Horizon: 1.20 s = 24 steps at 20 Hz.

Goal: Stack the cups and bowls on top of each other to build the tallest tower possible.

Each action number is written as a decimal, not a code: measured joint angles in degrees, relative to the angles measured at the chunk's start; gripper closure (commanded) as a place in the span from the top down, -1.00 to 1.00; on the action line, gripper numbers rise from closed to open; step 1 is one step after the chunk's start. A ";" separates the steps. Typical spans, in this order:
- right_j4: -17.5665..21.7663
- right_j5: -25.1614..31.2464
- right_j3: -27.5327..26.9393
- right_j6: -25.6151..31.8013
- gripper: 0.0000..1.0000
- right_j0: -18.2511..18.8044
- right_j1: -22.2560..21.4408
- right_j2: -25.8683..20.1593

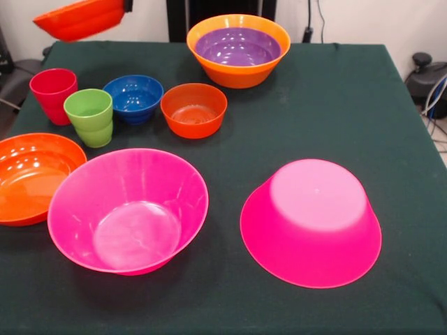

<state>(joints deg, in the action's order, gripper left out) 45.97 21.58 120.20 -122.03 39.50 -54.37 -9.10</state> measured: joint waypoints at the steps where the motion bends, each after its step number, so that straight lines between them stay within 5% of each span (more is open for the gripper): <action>1: -1.03 0.25 0.00 0.00 -1.00 -0.86 -0.74 -0.26; 13: -9.36 0.69 -1.86 0.00 -1.00 -10.33 -0.93 -2.66; 24: -16.73 7.00 -12.22 0.00 -1.00 -22.46 2.74 -2.61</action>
<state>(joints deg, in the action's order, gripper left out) 29.24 28.58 107.98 -122.03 17.03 -51.63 -11.70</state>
